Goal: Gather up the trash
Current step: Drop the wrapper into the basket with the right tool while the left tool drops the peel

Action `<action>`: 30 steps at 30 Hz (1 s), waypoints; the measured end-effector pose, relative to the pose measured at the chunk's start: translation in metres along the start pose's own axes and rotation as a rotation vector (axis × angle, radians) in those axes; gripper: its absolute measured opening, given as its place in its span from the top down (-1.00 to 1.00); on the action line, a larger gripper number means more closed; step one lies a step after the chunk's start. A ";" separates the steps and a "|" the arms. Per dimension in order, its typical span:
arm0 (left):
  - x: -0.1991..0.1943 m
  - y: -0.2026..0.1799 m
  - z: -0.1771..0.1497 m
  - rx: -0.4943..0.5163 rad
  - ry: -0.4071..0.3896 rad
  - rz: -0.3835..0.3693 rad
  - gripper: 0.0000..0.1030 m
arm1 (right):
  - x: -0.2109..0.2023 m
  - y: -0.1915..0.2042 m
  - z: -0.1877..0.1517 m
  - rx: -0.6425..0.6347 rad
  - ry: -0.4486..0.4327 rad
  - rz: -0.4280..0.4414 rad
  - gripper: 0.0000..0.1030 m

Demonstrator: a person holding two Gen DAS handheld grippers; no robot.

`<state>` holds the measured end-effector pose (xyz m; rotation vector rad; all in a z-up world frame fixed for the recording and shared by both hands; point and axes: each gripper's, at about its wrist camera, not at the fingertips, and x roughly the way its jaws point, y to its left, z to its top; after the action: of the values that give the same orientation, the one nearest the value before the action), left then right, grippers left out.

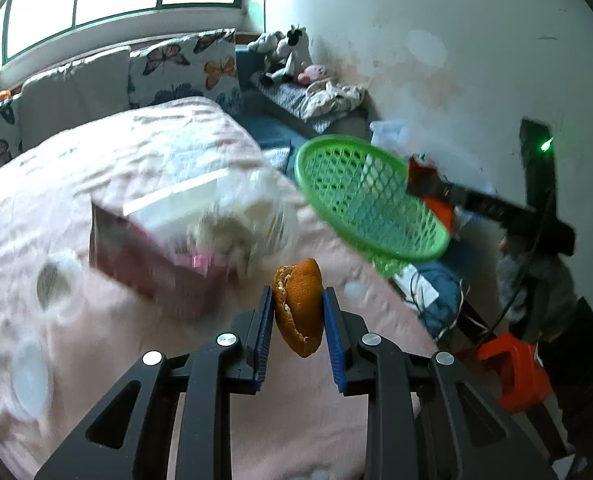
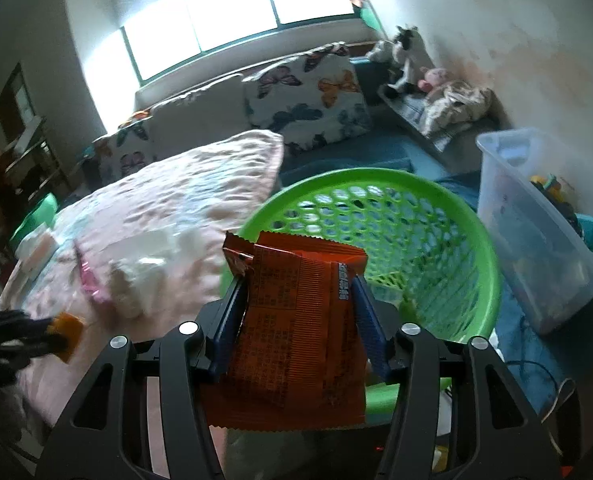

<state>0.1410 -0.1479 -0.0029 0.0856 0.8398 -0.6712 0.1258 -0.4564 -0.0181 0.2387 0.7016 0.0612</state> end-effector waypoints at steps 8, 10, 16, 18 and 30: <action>0.021 -0.013 0.052 0.035 -0.021 -0.007 0.53 | 0.034 -0.037 0.004 0.073 0.030 -0.089 -0.21; 0.028 -0.017 0.062 0.047 -0.021 -0.008 0.53 | 0.040 -0.045 0.004 0.086 0.030 -0.105 -0.39; 0.052 -0.033 0.087 0.075 -0.014 -0.026 0.52 | 0.044 -0.057 0.002 0.091 0.019 -0.124 -0.47; 0.062 -0.040 0.095 0.084 -0.011 -0.029 0.52 | 0.039 -0.059 0.001 0.091 0.006 -0.127 -0.47; 0.123 -0.082 0.113 0.143 0.065 -0.060 0.52 | -0.017 -0.056 -0.015 0.062 -0.073 -0.119 -0.49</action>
<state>0.2270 -0.3128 0.0014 0.2130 0.8591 -0.7885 0.1019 -0.5098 -0.0321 0.2572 0.6440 -0.0824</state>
